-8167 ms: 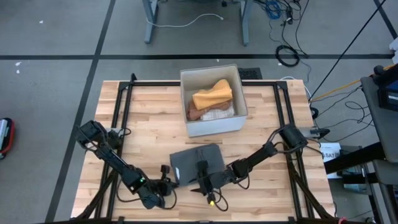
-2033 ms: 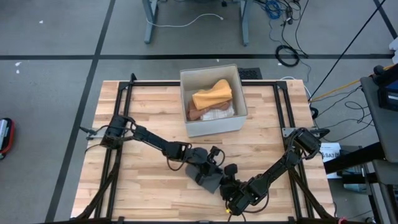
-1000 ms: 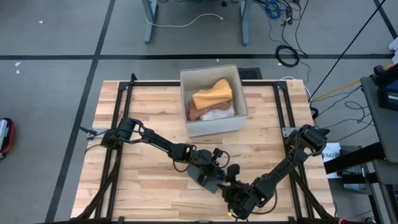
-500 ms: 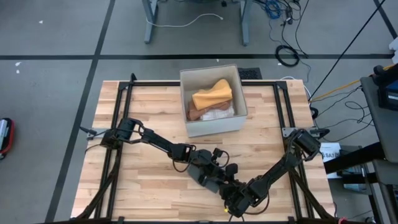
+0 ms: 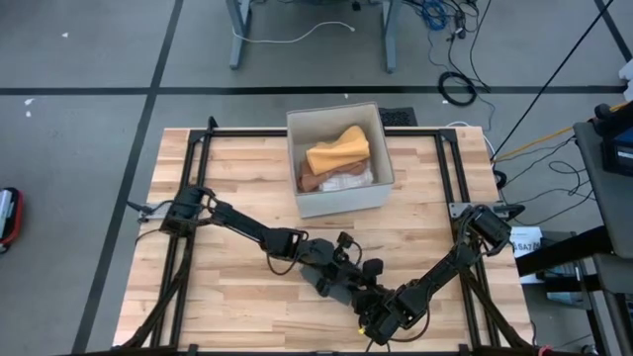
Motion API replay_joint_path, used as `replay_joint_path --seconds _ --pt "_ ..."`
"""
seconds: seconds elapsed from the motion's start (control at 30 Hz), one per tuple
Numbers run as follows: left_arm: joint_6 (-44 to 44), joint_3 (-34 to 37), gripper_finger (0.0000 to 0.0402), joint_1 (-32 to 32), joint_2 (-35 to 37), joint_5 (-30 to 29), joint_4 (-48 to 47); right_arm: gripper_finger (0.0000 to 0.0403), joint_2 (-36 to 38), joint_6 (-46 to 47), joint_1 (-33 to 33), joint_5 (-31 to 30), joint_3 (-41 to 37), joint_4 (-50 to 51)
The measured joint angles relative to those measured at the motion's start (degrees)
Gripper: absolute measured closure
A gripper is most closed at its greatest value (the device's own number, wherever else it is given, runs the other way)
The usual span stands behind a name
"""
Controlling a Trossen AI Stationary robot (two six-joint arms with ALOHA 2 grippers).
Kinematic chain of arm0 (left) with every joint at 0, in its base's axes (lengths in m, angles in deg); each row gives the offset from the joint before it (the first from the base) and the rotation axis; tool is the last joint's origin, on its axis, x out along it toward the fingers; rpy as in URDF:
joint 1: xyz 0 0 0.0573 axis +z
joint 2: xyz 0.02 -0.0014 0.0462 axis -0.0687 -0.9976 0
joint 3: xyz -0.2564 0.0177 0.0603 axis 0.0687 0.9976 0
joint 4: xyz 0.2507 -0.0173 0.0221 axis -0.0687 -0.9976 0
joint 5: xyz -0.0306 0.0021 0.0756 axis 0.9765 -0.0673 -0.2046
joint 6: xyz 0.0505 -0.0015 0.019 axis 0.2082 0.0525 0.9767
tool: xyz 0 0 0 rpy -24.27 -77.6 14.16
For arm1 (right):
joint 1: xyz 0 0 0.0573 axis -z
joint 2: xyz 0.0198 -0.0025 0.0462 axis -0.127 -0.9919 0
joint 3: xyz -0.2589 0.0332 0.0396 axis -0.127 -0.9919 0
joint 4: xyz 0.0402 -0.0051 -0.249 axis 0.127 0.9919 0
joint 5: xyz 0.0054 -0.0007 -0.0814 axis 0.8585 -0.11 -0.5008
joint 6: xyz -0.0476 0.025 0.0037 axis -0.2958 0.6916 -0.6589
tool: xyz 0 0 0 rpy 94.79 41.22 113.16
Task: Fold towel
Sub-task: Fold the orange towel
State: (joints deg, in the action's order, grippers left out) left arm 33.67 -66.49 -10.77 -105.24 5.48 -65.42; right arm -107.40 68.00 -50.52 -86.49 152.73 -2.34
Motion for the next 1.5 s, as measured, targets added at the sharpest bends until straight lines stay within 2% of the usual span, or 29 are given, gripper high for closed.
replay_joint_path --seconds 0.23,0.37,0.63,0.77,0.83,0.93,1.0,1.13,1.33,1.5 --pt "-0.13 0.0 0.0311 -2.58 5.57 -7.66 -7.63 0.0296 0.0 1.34 -0.33 0.0 0.0 1.03" --pt "-3.99 -0.11 0.0308 -4.22 7.86 -7.9 -14.02 0.0296 0.0 1.55 -0.37 0.0 0.0 1.22" --pt "-6.21 0.02 0.0307 -8.1 8.79 -7.92 -27.76 0.0296 0.0 1.63 -0.39 0.0 0.0 1.27" --pt "-7.17 0.02 0.0307 -9.63 8.77 -8.64 -30.63 0.0296 0.0 1.69 -0.37 0.03 0.0 1.25" --pt "-7.16 0.02 0.0307 -9.79 8.76 -10.75 -32.65 0.0296 0.0 1.69 -0.37 0.02 0.0 1.21" --pt "-7.34 0.02 0.0307 -8.59 8.27 -17.33 -36.12 0.0296 0.0 1.72 -0.37 0.03 0.0 1.14" --pt "-8.28 0.52 0.0307 -7.11 8.25 -19.08 -36.48 0.0296 0.0 1.73 -0.37 0.03 0.0 1.14" --pt "-10.9 2.55 0.0307 -3.68 8.25 -16.55 -34.04 0.0296 0.0 1.7 -0.35 0.02 0.0 1.1" --pt "-15.88 6.67 0.0307 0.9 8.25 -6.63 -27.78 0.0296 0.0 1.49 -0.33 0.89 0.0 1.03" --pt "-16.36 6.96 0.0307 1.6 8.34 -5.18 -27.09 0.0297 0.39 0.38 -0.33 1.05 0.0 1.38"
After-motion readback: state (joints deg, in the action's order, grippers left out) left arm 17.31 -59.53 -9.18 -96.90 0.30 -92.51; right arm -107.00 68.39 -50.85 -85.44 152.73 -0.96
